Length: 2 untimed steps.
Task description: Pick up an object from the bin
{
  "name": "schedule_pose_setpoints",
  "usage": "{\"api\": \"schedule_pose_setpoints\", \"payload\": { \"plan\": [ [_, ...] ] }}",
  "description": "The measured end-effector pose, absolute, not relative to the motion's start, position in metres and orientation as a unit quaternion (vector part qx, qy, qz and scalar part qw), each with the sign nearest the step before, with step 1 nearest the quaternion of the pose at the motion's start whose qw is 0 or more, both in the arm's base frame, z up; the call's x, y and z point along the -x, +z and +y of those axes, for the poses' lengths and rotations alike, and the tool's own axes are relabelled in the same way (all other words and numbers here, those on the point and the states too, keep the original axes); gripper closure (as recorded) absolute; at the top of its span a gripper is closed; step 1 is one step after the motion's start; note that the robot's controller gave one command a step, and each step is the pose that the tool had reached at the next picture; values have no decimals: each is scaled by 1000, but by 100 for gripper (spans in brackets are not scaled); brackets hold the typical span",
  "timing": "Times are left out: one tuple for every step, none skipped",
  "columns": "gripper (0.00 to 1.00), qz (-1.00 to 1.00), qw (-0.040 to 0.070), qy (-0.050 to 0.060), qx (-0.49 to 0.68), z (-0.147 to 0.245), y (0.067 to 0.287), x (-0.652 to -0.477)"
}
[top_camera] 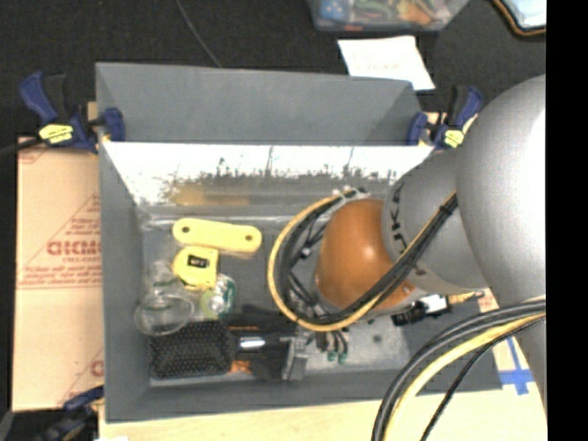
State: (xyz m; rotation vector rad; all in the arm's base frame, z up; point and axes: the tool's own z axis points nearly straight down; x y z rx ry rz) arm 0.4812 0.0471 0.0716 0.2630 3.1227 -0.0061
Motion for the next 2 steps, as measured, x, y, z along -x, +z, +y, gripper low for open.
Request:
{"api": "schedule_pose_setpoints", "payload": {
  "plan": [
    [100, 997, 2, -2, -83, 47, 71, -480],
    [100, 997, 2, -2, -83, 47, 71, -480]
  ]
}}
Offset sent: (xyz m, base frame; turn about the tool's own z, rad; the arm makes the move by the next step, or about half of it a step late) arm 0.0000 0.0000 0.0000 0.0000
